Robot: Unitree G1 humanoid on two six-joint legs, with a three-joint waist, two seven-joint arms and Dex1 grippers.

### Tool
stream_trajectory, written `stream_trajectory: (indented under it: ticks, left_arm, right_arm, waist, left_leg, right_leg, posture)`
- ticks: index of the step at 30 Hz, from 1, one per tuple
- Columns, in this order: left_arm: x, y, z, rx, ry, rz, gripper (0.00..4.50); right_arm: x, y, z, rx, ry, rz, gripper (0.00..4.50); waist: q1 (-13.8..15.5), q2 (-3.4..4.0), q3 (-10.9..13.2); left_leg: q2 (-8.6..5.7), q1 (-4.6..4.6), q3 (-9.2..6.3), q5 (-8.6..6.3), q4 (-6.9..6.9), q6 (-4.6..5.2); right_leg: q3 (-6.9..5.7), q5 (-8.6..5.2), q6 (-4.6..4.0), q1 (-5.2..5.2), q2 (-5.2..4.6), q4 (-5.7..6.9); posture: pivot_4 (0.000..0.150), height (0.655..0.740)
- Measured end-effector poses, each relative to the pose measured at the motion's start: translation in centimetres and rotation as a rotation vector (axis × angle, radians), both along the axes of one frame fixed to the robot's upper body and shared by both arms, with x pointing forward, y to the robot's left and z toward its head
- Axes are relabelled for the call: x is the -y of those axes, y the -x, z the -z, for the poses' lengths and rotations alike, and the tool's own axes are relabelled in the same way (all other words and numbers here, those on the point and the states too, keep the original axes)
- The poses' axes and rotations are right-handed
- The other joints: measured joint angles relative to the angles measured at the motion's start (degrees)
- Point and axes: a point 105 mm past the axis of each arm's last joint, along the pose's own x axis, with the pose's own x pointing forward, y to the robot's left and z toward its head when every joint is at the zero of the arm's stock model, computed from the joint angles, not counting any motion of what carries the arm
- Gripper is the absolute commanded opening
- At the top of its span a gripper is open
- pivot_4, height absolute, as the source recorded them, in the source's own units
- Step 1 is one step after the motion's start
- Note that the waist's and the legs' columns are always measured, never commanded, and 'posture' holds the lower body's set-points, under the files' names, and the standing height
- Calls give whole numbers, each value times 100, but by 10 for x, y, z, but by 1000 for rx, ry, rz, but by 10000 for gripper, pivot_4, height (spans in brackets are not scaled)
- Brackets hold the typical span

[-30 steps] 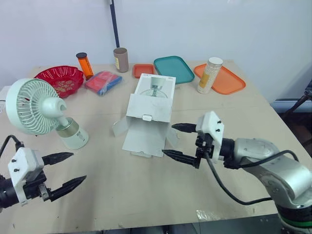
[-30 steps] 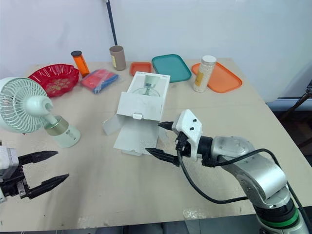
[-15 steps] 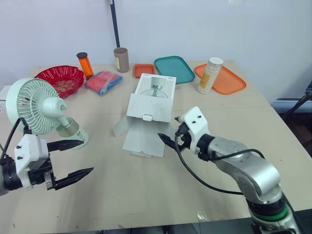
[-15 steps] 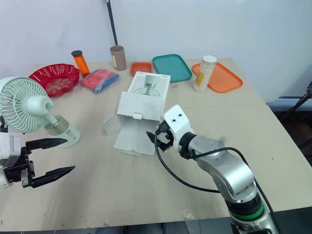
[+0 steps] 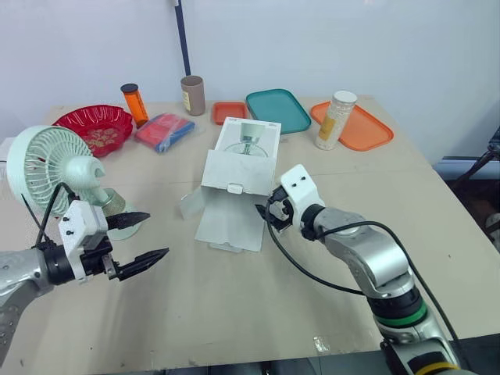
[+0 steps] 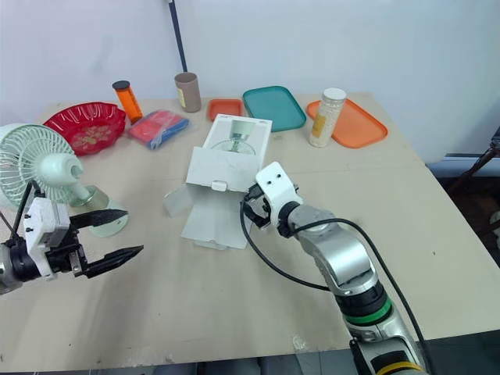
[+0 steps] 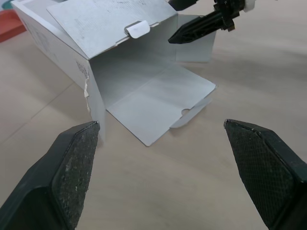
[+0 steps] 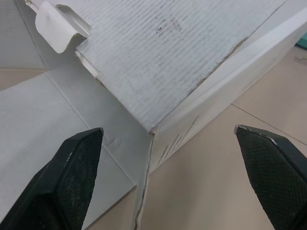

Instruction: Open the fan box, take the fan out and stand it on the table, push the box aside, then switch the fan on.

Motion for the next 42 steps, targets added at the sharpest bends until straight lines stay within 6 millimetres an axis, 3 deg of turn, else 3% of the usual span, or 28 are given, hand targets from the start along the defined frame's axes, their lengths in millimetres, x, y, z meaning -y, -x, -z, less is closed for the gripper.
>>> stream_trajectory:
  ticks: [5, 6, 10, 11, 16, 31, 36, 42]
  left_arm:
    - [-1, -8, -8, 35, 15, -31, 44122]
    - [0, -8, -8, 37, 17, -28, 44697]
    - [1, -8, -7, 33, 25, -26, 45000]
    - [1, -8, -7, 33, 26, -25, 45000]
    - [3, -10, -6, 33, 33, -17, 45000]
    - [11, -15, -8, 49, 38, 16, 45000]
    - [17, -16, -6, 37, 44, 44, 45000]
    - [23, -21, -7, 37, 58, 83, 45000]
  right_arm:
    - [-5, -5, 6, -15, -14, 26, 45000]
    - [-6, -6, 6, -15, -19, 28, 42563]
    - [-7, -10, 3, -1, -16, 39, 28870]
    - [-8, -11, 2, 6, -16, 40, 22438]
    - [-5, -14, 2, 7, -21, 71, 182]
    - [1, -14, 1, -10, -34, 144, 182]
    - [24, -4, 1, -11, -24, 171, 182]
    - [65, 26, 1, -42, -23, 147, 182]
  waist:
    - [-14, 0, 0]
    - [-21, 0, 0]
    - [-36, 0, 0]
    - [-39, 0, 0]
    - [-47, 0, 0]
    - [-58, 1, 0]
    - [-41, 0, 0]
    - [-51, 2, 0]
  left_leg:
    - [0, 0, 1, 1, 0, -1]
    - [0, 0, 1, 1, 0, -1]
    - [0, -3, 1, 1, -1, -1]
    - [0, -3, 1, 1, -2, -1]
    - [0, -3, 1, 1, -1, -2]
    - [-1, -7, 3, 3, -4, -4]
    - [-3, -14, -2, 2, -4, -4]
    - [-1, -12, 0, 2, -3, -3]
  right_leg:
    - [1, 2, -1, -2, 1, 2]
    - [2, 2, 0, -3, 1, 2]
    - [3, 5, 0, -7, 1, 4]
    - [3, 5, 0, -7, 1, 4]
    - [3, 7, -1, -7, 1, 6]
    - [8, 10, -4, -17, 2, 12]
    - [7, 9, -2, -18, 2, 10]
    - [7, 10, -1, -16, 6, 11]
  posture:
    - [1500, 7400]
    - [1500, 7400]
    - [1500, 7400]
    - [1500, 7400]
    - [1500, 7400]
    - [1500, 7400]
    - [1500, 7400]
    - [1500, 7400]
